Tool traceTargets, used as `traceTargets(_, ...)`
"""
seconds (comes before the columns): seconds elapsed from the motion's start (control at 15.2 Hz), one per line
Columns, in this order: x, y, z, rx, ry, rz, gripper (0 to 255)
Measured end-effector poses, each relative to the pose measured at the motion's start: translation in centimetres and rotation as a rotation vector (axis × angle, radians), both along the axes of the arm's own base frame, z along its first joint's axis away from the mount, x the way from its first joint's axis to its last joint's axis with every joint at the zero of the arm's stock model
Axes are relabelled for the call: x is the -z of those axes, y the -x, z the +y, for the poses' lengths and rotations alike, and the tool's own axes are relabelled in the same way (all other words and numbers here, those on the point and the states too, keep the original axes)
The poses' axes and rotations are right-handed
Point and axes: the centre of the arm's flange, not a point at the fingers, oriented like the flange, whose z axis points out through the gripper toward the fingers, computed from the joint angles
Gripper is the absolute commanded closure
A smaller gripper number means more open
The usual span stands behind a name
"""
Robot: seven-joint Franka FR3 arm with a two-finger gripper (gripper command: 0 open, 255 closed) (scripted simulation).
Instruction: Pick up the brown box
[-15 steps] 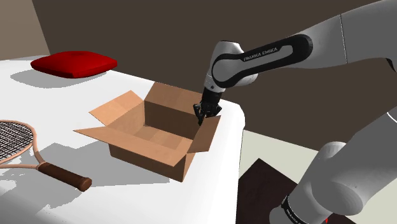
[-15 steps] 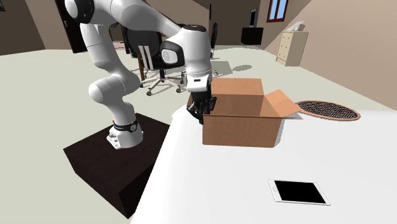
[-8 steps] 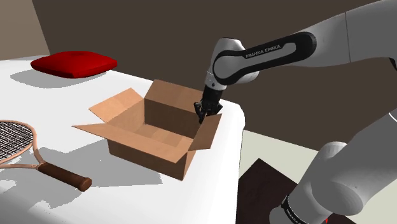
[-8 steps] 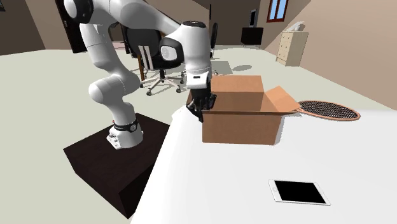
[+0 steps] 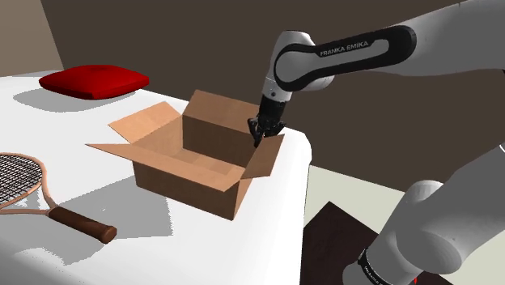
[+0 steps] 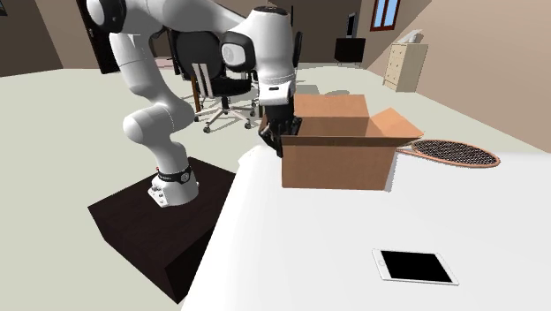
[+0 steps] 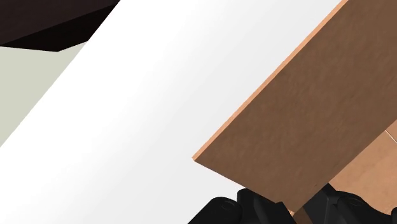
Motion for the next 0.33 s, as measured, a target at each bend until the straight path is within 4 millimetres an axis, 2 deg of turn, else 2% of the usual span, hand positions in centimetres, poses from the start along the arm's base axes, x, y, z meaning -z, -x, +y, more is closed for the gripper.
traceTargets(0.33,-2.5,0.1,0.0,0.0,0.0,0.0,255)
